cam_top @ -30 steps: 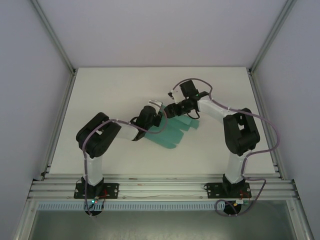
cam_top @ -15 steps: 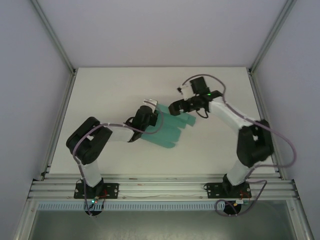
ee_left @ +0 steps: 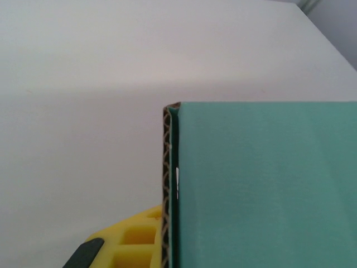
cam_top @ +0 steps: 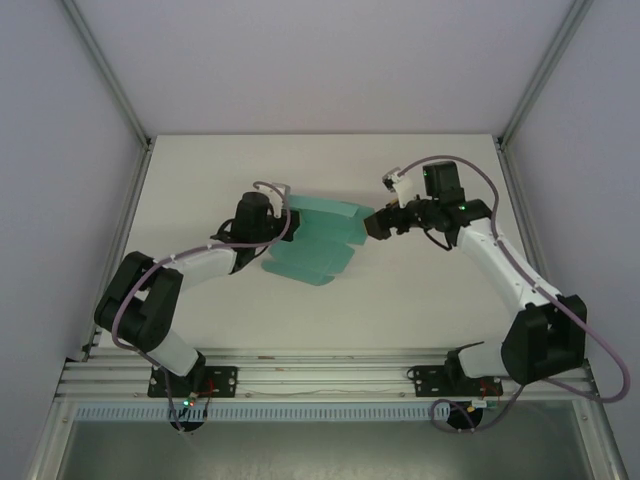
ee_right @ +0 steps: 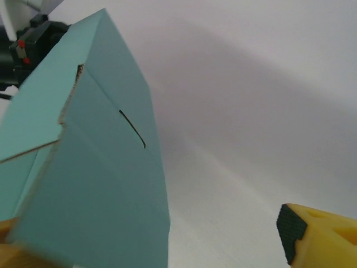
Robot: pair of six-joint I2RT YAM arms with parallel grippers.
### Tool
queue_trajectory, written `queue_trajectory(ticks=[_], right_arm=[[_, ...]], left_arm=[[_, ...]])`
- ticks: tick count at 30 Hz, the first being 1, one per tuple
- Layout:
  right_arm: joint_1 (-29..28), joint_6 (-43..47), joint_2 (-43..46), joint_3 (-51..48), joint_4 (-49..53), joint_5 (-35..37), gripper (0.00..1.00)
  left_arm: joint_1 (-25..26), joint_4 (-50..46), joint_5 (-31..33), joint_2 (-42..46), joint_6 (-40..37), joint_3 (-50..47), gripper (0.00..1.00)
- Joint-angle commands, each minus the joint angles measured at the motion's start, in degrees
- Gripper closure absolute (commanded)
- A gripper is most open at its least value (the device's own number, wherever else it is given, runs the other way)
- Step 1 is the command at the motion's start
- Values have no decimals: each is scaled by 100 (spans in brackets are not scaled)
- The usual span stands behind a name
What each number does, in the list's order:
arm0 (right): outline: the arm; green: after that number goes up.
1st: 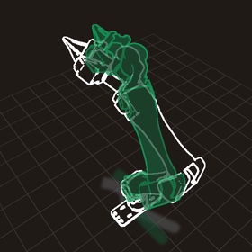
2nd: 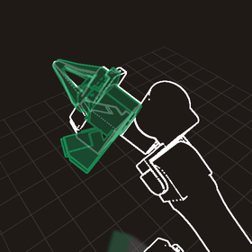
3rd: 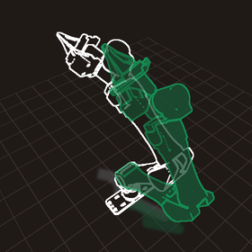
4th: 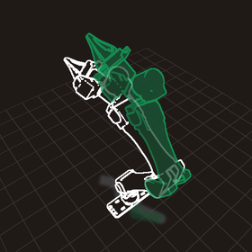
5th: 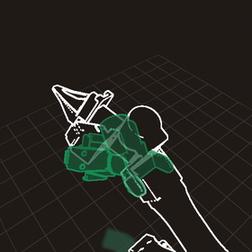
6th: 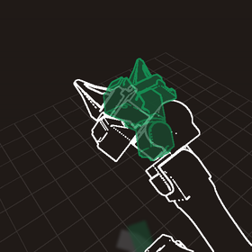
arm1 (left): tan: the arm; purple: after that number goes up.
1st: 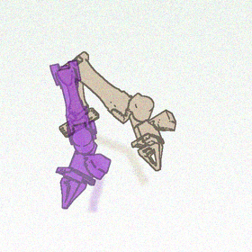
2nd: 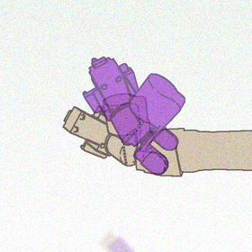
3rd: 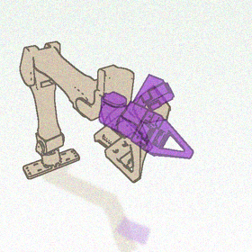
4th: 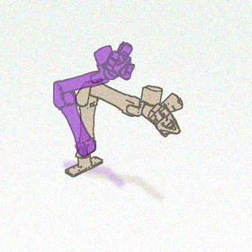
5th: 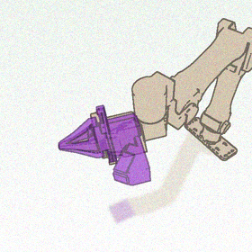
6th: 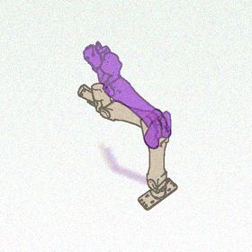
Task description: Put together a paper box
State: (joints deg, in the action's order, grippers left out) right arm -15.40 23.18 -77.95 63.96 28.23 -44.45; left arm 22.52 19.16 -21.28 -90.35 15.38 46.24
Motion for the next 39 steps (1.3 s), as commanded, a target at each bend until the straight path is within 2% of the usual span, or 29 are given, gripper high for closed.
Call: queue_trajectory(ticks=[1,4,9,10,11,12,15,18,22,28,30,32,33,34,36,38,39], right_arm=[[-122,225,-84,190,-209,-394,13],[-258,185,-204,269,-234,-165,23],[-536,35,-364,336,-246,538,74],[-597,-52,-375,323,-326,705,82],[-675,-121,-372,297,-414,880,85],[-733,-166,-363,269,-500,1043,88],[-979,-423,-256,89,-879,1702,100],[-1125,-656,-84,-215,-1320,2372,100],[-1140,-736,49,-392,-1518,2474,100],[-1143,-790,65,-432,-1642,2447,100],[-1143,-845,26,-442,-1752,2386,100],[-1141,-930,-25,-418,-1817,2383,99],[-1141,-1024,-74,-412,-1904,2454,93],[-1147,-1114,-69,-430,-2002,2532,84],[-1139,-1201,-10,-504,-2182,2797,58],[-1118,-1298,113,-565,-2260,3085,41],[-1109,-1319,209,-621,-2253,3231,28]], left_arm=[[19,-606,-619,67,397,317,100],[16,-666,-637,33,596,405,100],[17,-904,-328,-130,719,656,100],[16,-962,-247,-203,760,732,100],[21,-1044,-120,-255,802,807,100],[16,-1157,88,-315,860,882,100],[29,-1802,1245,-549,1122,1193,100],[7,-2363,2365,-746,1553,1393,100],[21,-2995,3847,-1015,1766,1676,100],[101,-3285,4923,-1119,1496,1845,100],[153,-3136,4732,-1072,1106,1842,100],[206,-2520,3868,-867,539,1571,100],[241,-2140,3420,-688,411,1363,100],[252,-1830,2978,-533,315,1174,100],[253,-1292,2309,-212,356,808,100],[253,-1095,2006,15,386,599,100],[253,-1073,1960,113,420,528,100]])
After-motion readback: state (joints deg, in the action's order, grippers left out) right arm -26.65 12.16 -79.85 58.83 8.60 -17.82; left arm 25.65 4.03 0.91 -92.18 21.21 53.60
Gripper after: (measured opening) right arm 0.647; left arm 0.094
